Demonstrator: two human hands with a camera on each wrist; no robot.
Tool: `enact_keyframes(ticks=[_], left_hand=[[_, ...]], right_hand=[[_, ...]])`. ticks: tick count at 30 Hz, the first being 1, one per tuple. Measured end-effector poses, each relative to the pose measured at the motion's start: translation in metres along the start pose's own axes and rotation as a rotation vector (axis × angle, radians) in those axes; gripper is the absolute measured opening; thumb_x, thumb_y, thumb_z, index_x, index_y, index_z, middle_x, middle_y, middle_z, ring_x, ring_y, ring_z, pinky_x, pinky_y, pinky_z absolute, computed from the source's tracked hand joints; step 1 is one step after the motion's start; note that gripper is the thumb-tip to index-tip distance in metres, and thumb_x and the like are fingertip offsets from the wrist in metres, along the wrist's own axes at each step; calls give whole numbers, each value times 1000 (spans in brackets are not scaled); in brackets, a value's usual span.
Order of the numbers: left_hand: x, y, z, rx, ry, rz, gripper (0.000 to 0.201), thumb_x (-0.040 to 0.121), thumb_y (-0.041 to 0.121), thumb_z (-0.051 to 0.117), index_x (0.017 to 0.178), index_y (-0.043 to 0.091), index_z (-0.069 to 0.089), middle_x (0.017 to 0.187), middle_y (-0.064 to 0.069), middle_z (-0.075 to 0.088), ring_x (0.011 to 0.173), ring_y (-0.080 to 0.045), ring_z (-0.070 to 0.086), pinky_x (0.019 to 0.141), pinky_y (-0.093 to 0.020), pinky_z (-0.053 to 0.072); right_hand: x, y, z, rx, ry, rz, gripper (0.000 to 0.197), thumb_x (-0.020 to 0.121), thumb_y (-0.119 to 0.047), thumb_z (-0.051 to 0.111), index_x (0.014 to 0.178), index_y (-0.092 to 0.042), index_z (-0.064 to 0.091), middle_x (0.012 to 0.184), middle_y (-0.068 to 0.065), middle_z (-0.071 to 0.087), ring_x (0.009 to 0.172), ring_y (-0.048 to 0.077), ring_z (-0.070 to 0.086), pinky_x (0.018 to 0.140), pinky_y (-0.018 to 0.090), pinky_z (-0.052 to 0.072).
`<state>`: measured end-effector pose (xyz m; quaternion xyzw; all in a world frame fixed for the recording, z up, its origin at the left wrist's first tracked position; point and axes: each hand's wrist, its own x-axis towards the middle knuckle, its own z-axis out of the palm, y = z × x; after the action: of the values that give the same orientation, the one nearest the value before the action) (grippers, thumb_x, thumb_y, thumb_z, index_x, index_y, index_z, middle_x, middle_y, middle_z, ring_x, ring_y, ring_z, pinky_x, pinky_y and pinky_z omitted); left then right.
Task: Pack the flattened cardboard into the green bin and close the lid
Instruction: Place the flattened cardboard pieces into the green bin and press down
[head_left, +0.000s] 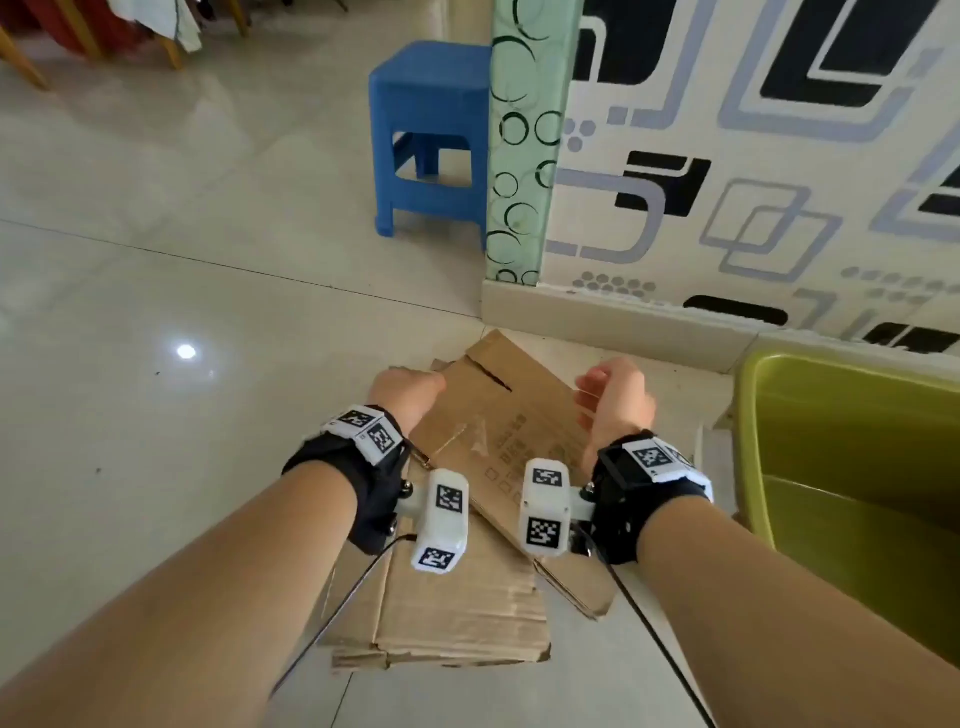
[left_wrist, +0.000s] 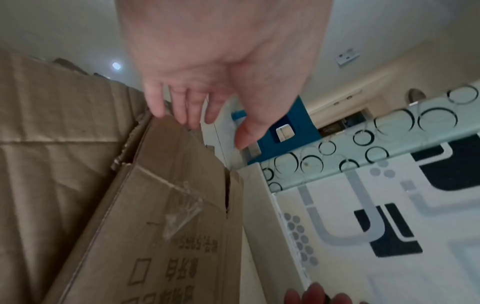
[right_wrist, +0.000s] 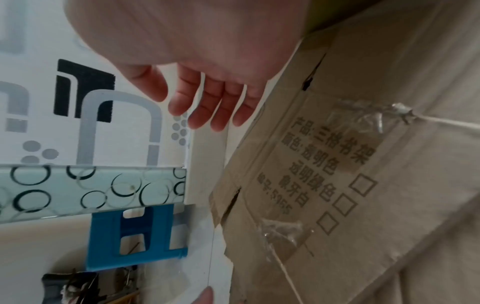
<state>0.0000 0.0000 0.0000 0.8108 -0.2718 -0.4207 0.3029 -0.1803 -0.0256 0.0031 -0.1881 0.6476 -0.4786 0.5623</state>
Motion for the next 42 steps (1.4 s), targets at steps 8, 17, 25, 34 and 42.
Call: enact_keyframes(ticks=[8,17,25,34,42], left_hand=[[25,-26,5,551,144,-38,40,70,32,77,97,7,62,107,-11,69,108,-36,63,97,-48,53],[55,-60,10,610,92,-84,71,49,63,75,102,16,72,105,-8,71,98,-33,68,88,-45,59],[1,-33,-17,384,68,-75,17,82,19,69,81,5,59,82,-9,62,69,-23,59,74,-33,54],[-11,-41,-75,115,125,-155,29,84,22,60,106,3,60,117,-18,63,103,-33,58,105,-48,51],[-19,-26,-117,31,221,-172,100,79,79,47,147,5,44,147,-23,51,130,-42,54,110,-48,43]], right_hand=[[8,21,-33,-176,98,-11,11,84,-15,54,87,-11,63,80,7,54,73,22,48,67,32,36],[0,34,-72,-594,189,146,42,95,-22,48,132,-4,52,116,14,63,84,29,55,79,35,37],[9,54,-71,-708,120,344,80,77,-38,53,147,-3,36,132,22,58,113,39,63,92,41,51],[4,31,-48,-506,-13,204,42,78,-33,75,98,-5,51,88,12,59,84,34,60,98,47,51],[-1,-23,-5,-448,-209,-55,26,82,-31,80,87,-15,60,96,5,69,99,31,67,98,47,54]])
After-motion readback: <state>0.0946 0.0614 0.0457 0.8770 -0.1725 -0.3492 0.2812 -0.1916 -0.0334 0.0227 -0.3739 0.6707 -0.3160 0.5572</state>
